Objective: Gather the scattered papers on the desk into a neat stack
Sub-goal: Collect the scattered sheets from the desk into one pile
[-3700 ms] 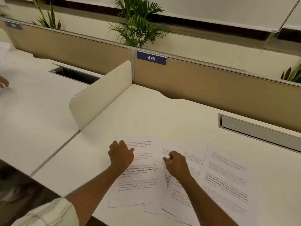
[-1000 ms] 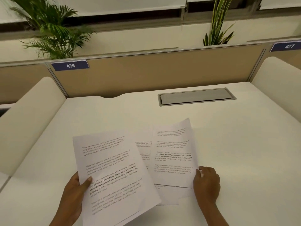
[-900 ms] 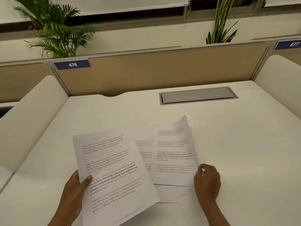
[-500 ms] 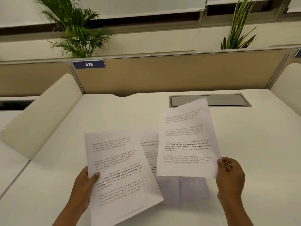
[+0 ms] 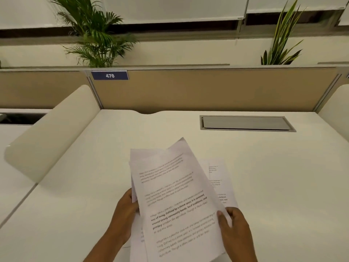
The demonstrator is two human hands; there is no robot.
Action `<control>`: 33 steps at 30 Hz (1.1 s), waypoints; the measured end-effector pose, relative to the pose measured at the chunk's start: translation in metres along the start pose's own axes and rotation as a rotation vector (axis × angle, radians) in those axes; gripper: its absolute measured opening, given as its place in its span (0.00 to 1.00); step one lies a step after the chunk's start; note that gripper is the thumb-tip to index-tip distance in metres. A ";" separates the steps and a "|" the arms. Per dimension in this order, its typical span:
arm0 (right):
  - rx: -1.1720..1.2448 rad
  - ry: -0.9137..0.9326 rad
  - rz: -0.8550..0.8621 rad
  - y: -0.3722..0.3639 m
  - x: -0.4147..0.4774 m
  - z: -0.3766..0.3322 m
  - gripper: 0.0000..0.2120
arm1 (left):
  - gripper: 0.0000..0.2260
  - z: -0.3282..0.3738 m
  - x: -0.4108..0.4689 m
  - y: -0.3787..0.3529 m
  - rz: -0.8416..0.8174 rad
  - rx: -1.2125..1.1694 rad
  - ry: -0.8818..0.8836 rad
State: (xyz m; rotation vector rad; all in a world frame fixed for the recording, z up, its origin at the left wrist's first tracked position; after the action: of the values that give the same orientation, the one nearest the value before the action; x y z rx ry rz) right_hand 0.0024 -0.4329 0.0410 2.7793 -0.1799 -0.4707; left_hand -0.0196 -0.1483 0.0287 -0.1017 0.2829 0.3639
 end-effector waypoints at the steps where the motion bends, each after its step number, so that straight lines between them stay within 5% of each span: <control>1: -0.017 -0.018 -0.014 0.001 0.000 0.001 0.04 | 0.12 0.000 -0.001 -0.004 0.005 0.000 0.004; 9: 0.000 -0.144 -0.022 0.008 -0.007 0.008 0.08 | 0.08 -0.002 -0.006 -0.026 0.107 -0.087 0.033; 13: 0.002 -0.176 -0.096 0.010 -0.008 0.010 0.14 | 0.17 0.002 -0.002 -0.041 0.140 -0.024 0.090; 16: -0.205 -0.150 -0.287 0.014 -0.005 0.008 0.18 | 0.14 0.006 -0.001 -0.053 0.059 0.004 0.036; 22: -0.316 -0.188 -0.221 0.029 0.001 0.017 0.21 | 0.11 -0.008 0.001 -0.080 -0.099 0.015 -0.083; 27: -0.291 -0.265 -0.042 0.053 0.009 0.022 0.21 | 0.11 -0.028 0.024 -0.065 0.202 0.472 -0.063; 33: -0.246 -0.222 0.086 0.075 0.010 0.029 0.16 | 0.36 -0.039 0.051 -0.048 0.233 1.079 0.165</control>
State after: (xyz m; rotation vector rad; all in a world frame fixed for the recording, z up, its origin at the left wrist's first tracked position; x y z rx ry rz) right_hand -0.0036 -0.5139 0.0368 2.4659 -0.2713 -0.7270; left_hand 0.0338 -0.1813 -0.0208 0.9717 0.6241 0.3938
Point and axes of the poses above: each hand's wrist, its own x-axis towards the middle knuckle, its own y-axis out of the back of the hand, z = x × y, the point moved 2 cm from there along x, towards the middle knuckle, and after that the axes turned 4 degrees about -y, right-handed, at the moved point
